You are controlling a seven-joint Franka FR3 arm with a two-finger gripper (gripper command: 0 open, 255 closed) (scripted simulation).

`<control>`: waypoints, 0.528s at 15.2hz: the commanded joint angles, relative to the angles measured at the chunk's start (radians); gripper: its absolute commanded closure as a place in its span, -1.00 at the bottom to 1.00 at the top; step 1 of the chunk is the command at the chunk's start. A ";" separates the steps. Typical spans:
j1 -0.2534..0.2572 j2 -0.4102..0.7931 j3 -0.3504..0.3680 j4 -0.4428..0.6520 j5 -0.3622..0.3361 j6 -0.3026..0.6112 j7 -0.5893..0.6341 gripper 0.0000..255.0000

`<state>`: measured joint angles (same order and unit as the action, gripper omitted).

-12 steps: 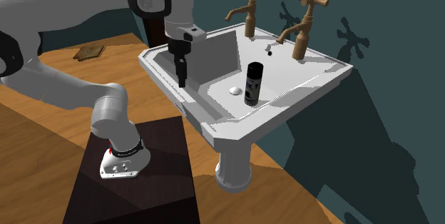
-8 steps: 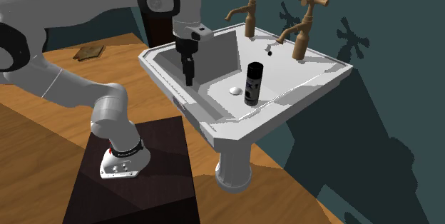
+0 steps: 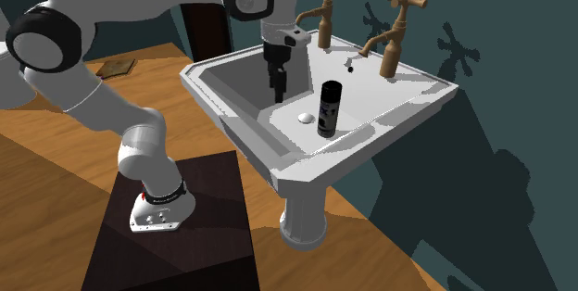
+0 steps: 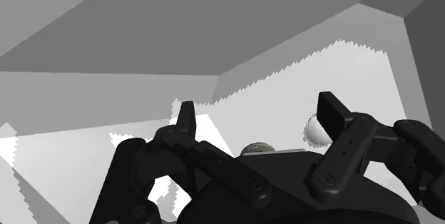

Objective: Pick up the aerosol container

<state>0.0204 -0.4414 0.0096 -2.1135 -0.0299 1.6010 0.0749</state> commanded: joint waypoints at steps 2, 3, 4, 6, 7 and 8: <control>-0.002 0.114 0.001 0.098 0.008 0.032 0.019 -1.00; -0.002 0.150 0.003 0.132 0.011 0.039 0.027 -1.00; -0.003 0.186 0.004 0.167 0.014 0.045 0.034 -1.00; -0.003 0.259 0.006 0.242 0.019 0.052 0.048 -1.00; -0.003 0.295 0.007 0.282 0.021 0.055 0.055 -1.00; -0.003 0.332 0.007 0.323 0.023 0.055 0.062 -1.00</control>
<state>0.0179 -0.1462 0.0167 -1.8337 -0.0094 1.6569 0.1304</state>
